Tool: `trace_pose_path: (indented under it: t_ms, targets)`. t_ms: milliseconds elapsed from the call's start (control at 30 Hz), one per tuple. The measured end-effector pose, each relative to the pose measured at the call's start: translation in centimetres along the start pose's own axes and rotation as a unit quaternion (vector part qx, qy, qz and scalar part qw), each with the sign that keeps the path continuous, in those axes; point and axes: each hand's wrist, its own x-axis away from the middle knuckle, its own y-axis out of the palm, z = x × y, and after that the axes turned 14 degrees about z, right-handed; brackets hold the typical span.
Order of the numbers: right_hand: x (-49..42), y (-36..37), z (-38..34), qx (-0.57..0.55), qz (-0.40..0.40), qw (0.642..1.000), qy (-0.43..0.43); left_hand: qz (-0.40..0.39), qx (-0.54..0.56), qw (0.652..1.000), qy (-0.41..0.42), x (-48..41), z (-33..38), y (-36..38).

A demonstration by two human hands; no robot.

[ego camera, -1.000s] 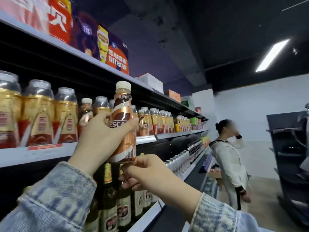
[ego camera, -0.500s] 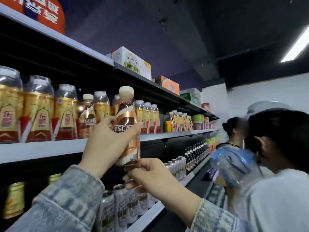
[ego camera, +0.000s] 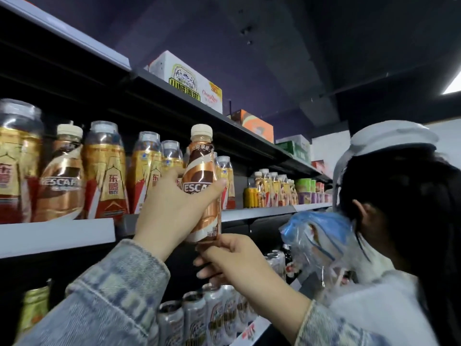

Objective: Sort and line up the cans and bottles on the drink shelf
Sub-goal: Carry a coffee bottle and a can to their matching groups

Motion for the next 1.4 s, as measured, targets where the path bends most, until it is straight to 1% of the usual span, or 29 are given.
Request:
trace_pose_path:
  t_ms: [167, 367, 667, 1133, 1400]
  targets:
    - [-1.7, -1.0, 0.6, -0.002, -0.019, 1.000, -0.008, 0.012, -0.005, 1.000, -0.003, -0.5, -0.2, 1.4]
    - [-2.2, -1.8, 1.1, -0.003, -0.040, 0.999, -0.016, 0.000, -0.012, 1.000, -0.005, -0.5, -0.4, 2.5]
    - [-2.0, -3.6, 2.0, 0.002, -0.050, 0.999, -0.014, -0.011, -0.003, 1.000, -0.016, 0.4, -0.3, 3.6]
    - [-4.9, -4.6, 3.9, 0.009, -0.021, 1.000, 0.001, -0.042, 0.009, 0.999, -0.010, -0.9, -2.6, 7.1]
    - [-9.0, -5.0, 6.4, 0.011, 0.021, 0.999, -0.032, -0.053, 0.018, 0.998, 0.014, -3.4, -4.8, 10.9]
